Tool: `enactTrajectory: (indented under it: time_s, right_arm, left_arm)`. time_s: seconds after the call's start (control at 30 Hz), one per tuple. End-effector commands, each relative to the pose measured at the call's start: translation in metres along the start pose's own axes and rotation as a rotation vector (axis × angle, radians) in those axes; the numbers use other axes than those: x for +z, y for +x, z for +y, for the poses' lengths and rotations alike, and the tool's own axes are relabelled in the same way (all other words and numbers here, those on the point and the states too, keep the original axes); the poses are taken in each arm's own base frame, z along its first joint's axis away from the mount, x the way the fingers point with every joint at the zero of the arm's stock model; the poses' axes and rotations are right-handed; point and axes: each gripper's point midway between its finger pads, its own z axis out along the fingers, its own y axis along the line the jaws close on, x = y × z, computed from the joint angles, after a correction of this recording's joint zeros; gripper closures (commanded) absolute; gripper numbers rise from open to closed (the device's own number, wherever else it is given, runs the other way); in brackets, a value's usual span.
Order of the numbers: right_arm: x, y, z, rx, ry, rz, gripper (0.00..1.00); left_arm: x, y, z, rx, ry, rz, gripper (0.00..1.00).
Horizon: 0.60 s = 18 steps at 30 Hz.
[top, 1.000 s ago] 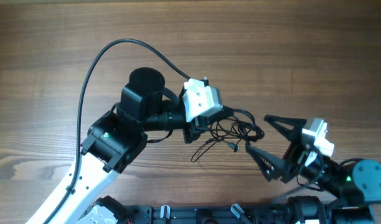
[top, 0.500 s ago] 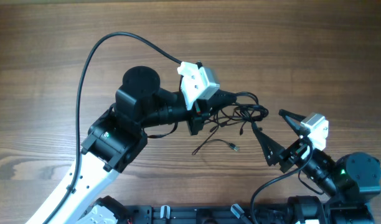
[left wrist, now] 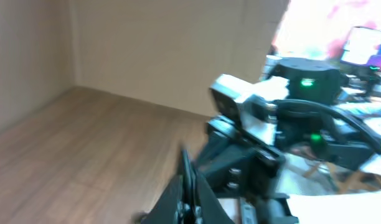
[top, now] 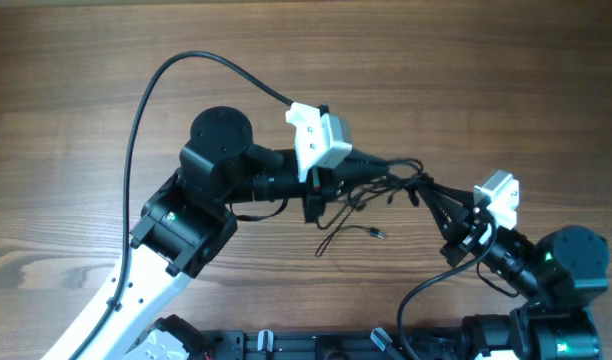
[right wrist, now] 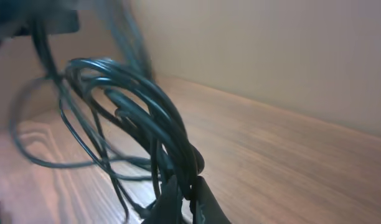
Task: Untangle cables
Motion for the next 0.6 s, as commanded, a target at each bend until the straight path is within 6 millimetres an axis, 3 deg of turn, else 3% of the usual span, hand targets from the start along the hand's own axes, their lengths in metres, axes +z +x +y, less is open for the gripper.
enactTrajectory:
  time_s: [0.0,0.13,0.17,0.2,0.23,0.27,0.3,0.4,0.57]
  right_arm:
    - [-0.002,-0.014,0.02,0.046,-0.115,-0.042,0.96]
    - [-0.003,-0.021,0.027,0.065,-0.159,-0.061,0.96]
    - [-0.004,-0.022,0.03,0.064,-0.178,-0.066,0.95]
    - [-0.005,-0.024,0.033,0.06,-0.196,-0.072,0.96]
    - [-0.005,-0.027,0.034,0.077,-0.2,-0.078,0.96]
    - [-0.005,-0.027,0.034,0.103,-0.201,-0.078,0.96]
    - [-0.004,-0.024,0.029,0.123,-0.173,-0.065,0.96]
    - [-0.004,-0.023,0.029,0.138,-0.171,-0.062,0.96]
    - [-0.004,-0.023,0.029,0.176,-0.177,-0.058,0.96]
  left_arm:
    - [-0.003,-0.003,0.03,-0.012,-0.183,-0.015,0.96]
    - [-0.003,-0.006,0.03,-0.055,-0.183,-0.031,0.92]
    - [-0.002,-0.006,0.031,-0.056,-0.185,-0.03,0.73]
    - [-0.002,-0.005,0.031,-0.058,-0.185,-0.028,0.47]
    - [-0.002,-0.004,0.031,-0.063,-0.186,-0.022,0.01]
    - [-0.002,-0.001,0.031,-0.069,-0.181,-0.013,0.0]
    - [0.001,-0.005,-0.006,-0.036,0.029,-0.014,0.0]
    - [-0.005,-0.008,-0.047,0.005,0.268,-0.016,0.0]
    - [0.006,0.011,-0.054,-0.07,0.313,0.05,0.0]
